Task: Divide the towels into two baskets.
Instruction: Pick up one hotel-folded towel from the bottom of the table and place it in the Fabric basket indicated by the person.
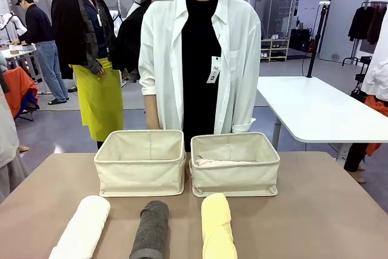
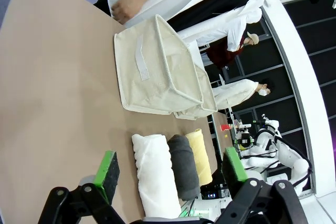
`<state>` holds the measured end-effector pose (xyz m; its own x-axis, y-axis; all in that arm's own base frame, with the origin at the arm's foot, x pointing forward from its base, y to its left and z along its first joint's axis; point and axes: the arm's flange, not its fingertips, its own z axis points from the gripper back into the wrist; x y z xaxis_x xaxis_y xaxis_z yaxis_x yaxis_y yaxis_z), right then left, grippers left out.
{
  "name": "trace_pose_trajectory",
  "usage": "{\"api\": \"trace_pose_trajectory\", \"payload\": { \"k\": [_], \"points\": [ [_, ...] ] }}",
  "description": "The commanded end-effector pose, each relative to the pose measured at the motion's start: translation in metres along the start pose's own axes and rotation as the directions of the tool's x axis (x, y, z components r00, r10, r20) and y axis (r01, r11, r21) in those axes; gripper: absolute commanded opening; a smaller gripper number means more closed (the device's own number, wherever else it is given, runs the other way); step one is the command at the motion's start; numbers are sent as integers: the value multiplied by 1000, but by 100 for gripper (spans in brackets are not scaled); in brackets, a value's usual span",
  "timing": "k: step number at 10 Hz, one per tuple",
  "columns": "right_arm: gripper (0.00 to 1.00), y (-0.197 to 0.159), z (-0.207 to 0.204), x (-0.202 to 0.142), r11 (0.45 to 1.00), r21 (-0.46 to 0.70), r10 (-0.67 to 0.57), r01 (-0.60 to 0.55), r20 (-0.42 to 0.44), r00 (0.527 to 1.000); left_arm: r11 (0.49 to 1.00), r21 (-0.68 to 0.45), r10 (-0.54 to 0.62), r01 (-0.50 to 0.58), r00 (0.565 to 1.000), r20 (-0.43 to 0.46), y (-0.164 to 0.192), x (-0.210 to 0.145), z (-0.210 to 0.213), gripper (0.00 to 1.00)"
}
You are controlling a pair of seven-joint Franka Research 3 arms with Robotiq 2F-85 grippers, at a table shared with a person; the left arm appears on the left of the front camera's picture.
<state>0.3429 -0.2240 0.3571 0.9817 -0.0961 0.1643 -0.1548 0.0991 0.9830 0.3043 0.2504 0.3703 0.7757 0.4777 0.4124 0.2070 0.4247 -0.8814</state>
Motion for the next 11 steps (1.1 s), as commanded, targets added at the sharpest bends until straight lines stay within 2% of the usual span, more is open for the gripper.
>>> {"api": "trace_pose_trajectory", "payload": {
  "k": [1, 11],
  "points": [
    [100, 1, 3, -5, 999, 1, 50, -50, 14, 999, 1000, -11, -3, 3, 1000, 9, -1, 0, 3, 100],
    [100, 1, 3, -5, 999, 1, 50, -50, 14, 999, 1000, -11, -3, 3, 1000, 9, -1, 0, 3, 100]
  ]
}}
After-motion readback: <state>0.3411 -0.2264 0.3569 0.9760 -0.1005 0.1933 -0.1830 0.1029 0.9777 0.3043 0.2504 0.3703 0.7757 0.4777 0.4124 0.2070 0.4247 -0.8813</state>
